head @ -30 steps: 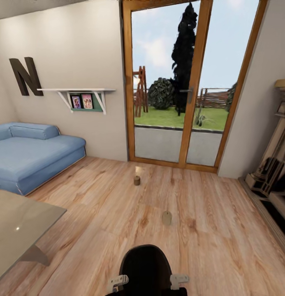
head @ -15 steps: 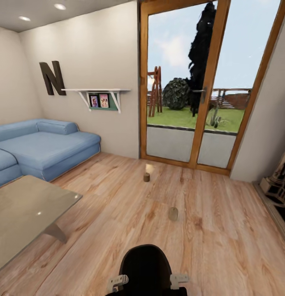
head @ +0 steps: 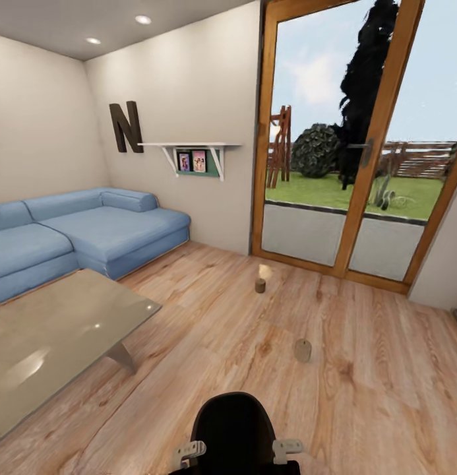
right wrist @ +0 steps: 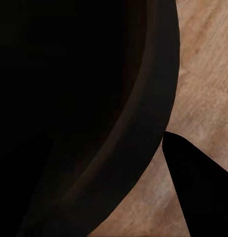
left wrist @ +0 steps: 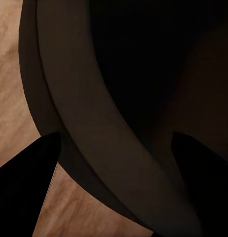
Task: Place each of the two pumpkins and all three candles from the living room inside a cabinet in the living room (use any cabinet), then make sure every cabinet is closed, and position the cauldron so it is next to a table in the living room.
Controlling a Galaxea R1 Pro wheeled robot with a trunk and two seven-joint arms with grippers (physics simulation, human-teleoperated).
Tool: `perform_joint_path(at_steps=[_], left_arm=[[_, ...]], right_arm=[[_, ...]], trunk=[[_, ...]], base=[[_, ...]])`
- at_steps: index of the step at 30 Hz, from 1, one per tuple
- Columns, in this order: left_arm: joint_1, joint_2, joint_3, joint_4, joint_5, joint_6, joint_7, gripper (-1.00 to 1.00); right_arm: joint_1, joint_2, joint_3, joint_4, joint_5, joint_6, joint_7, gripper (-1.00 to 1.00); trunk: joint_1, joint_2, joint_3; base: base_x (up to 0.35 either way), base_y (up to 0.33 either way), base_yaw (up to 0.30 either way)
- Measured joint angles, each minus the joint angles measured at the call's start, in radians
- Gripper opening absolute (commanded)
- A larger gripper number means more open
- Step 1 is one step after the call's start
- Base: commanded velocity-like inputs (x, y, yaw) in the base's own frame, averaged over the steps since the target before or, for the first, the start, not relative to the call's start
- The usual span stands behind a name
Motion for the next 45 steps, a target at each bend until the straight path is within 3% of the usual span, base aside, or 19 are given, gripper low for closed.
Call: perform_joint_path(at_steps=[34, 45], left_arm=[[0.000, 0.000, -0.001, 0.000, 0.001, 0.000, 0.001, -1.00], [0.000, 0.001, -0.002, 0.000, 0.003, 0.000, 0.000, -1.00]], right_arm=[[0.000, 0.001, 0.000, 0.000, 0.000, 0.001, -0.001, -1.00], [0.000, 0.001, 0.000, 0.000, 0.000, 0.001, -0.001, -1.00]], trunk=[[0.000, 0.000, 0.000], [0.000, 0.000, 0.000]], base=[[-0.203, -0.195, 0.291], [-0.038, -0.037, 0.291]])
